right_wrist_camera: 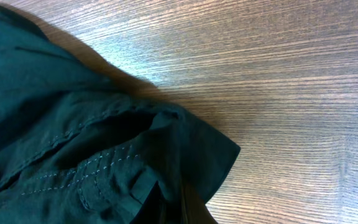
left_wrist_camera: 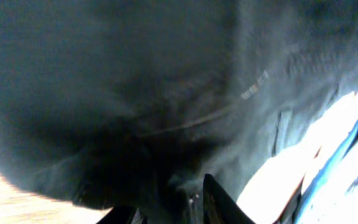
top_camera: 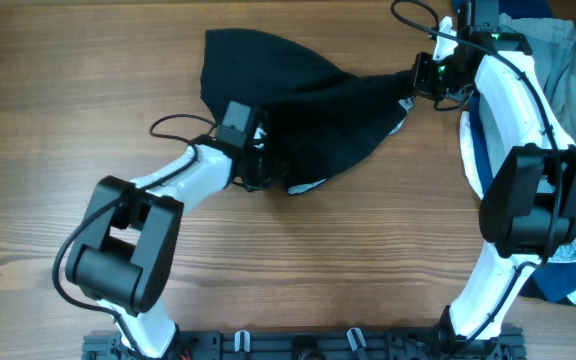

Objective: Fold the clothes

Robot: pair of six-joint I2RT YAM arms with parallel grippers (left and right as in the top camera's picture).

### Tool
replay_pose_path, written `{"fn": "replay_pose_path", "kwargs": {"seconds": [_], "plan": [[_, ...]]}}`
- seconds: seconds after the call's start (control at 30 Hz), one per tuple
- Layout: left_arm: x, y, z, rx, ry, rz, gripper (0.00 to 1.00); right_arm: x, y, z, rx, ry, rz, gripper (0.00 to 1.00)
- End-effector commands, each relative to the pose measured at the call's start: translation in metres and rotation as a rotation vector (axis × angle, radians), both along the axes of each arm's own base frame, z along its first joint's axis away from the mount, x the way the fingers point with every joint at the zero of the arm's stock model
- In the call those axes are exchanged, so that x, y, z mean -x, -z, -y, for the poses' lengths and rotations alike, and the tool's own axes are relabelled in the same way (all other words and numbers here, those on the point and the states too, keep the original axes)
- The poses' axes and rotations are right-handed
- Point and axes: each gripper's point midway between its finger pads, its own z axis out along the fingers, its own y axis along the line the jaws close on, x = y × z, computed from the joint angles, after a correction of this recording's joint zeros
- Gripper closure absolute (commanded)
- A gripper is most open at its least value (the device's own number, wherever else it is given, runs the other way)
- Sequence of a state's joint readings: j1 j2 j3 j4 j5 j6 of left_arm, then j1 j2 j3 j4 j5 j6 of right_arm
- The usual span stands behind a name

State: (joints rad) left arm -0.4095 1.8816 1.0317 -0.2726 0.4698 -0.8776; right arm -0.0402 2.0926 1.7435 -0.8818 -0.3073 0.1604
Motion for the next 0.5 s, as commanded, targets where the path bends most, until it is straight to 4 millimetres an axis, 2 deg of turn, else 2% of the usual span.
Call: {"fn": "replay_pose_path", "kwargs": {"seconds": [0.0,0.07,0.1,0.17,0.2,0.27,0.3,0.33,0.37,0.4,0.43,0.47], "plan": [[0.006,0.002,0.029,-0.025,0.074,0.072,0.96,0.001,0.001,-0.005,-0.013,-0.016,-0.009,0.96],[0.004,-0.001,0.03,-0.024,0.07,0.088,0.96,0.0,0.001,-0.005,-0.013,-0.019,-0.006,0.96],[0.001,-0.006,0.02,-0.024,0.049,0.079,0.96,-0.001,-0.002,-0.008,-0.035,-0.027,0.003,0.96],[-0.005,-0.034,-0.006,-0.022,0.048,0.118,0.96,-0.003,-0.016,-0.014,-0.071,-0.057,0.032,0.96],[-0.008,-0.056,-0.028,-0.033,0.036,0.153,0.96,-0.005,-0.031,-0.012,-0.076,-0.055,0.054,0.96],[0.003,-0.136,-0.095,-0.071,-0.02,0.273,0.96,-0.003,-0.069,-0.008,-0.063,-0.065,0.112,0.96],[0.011,-0.172,-0.117,-0.083,-0.056,0.335,0.96,0.0,-0.08,-0.006,-0.046,-0.064,0.126,0.96],[0.015,-0.195,-0.129,-0.086,-0.084,0.381,0.96,0.003,-0.088,-0.002,-0.025,-0.056,0.132,0.96],[0.022,-0.255,-0.149,-0.085,-0.147,0.53,0.96,0.012,-0.107,0.001,-0.01,-0.046,0.154,0.96],[0.027,-0.295,-0.157,-0.083,-0.177,0.643,0.96,0.017,-0.121,0.002,-0.011,-0.045,0.179,0.96],[0.035,-0.347,-0.168,-0.102,-0.224,0.798,0.96,0.026,-0.155,0.004,-0.004,-0.041,0.252,0.96],[0.042,-0.387,-0.176,-0.141,-0.247,0.926,0.96,0.036,-0.192,0.004,0.004,-0.04,0.338,0.96]]}}
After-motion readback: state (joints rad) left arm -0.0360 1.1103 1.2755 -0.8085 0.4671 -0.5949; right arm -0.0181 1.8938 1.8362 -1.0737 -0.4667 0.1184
